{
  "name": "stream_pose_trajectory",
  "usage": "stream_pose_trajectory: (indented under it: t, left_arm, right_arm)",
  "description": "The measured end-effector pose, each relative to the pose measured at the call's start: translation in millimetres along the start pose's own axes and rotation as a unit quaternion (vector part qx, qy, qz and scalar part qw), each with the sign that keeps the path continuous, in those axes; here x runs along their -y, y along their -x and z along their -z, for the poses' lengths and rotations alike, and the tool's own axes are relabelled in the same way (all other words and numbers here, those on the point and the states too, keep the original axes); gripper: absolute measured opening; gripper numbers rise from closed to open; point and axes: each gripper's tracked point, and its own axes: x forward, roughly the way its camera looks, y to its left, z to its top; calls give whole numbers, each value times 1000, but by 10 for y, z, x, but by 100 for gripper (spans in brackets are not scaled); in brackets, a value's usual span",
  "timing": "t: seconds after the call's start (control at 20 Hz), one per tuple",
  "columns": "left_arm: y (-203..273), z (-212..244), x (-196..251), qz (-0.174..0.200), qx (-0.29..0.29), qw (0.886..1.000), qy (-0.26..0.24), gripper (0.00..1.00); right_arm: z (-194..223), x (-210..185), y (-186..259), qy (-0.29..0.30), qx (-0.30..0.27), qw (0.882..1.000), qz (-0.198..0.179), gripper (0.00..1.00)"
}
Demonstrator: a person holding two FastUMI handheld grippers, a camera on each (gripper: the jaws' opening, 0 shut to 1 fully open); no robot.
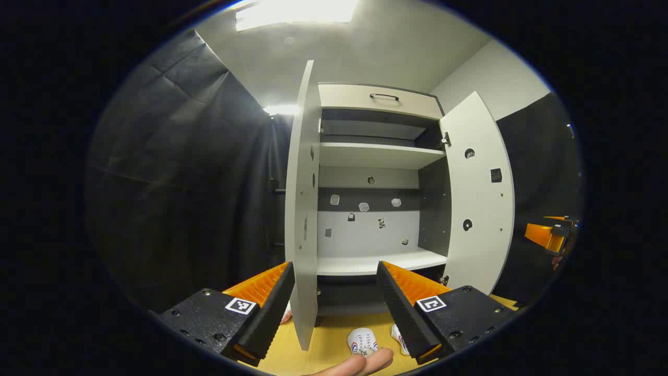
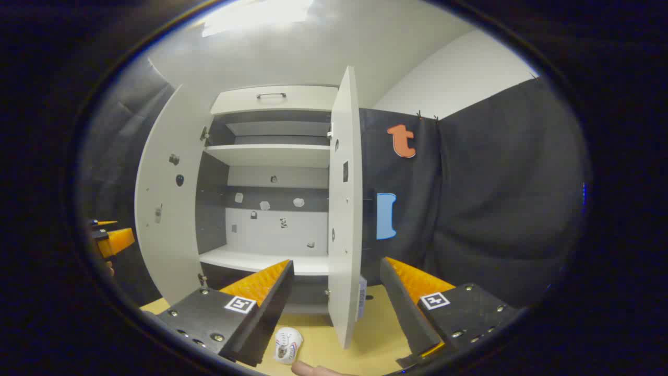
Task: Grab one shoe with the right hand and put it into the shoe cabinet, grab the other shoe with the left hand and put it into the shoe cabinet; then close the right door with the right hand and the left door with the left hand.
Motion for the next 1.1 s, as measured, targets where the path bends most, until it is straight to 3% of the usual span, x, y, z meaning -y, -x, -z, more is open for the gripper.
stream_pose_trajectory:
  t: [0.15,0.4,0.45,0.7,0.9,0.95,1.1]
  left_arm:
    - [5,23,16,6,-3,1000,0,99]
    - [16,86,-15,2,-7,1000,0,96]
    - [24,96,-21,3,-7,1000,-1,96]
    - [47,145,-58,0,-8,1000,0,96]
    - [41,215,-55,3,-11,1000,5,96]
    - [35,247,-48,5,-14,1000,5,96]
    - [50,387,-12,13,-22,1000,-1,96]
  right_arm:
    - [-11,-57,31,1,1,1000,-23,99]
    - [-110,76,64,-3,14,1000,-19,98]
    - [-119,98,67,-4,15,1000,-20,94]
    - [-148,233,13,-5,22,1000,-13,99]
    - [-4,109,-43,-5,9,1000,-29,100]
    - [66,39,-61,-2,5,999,-36,94]
    - [358,-277,-98,-8,-21,997,-68,99]
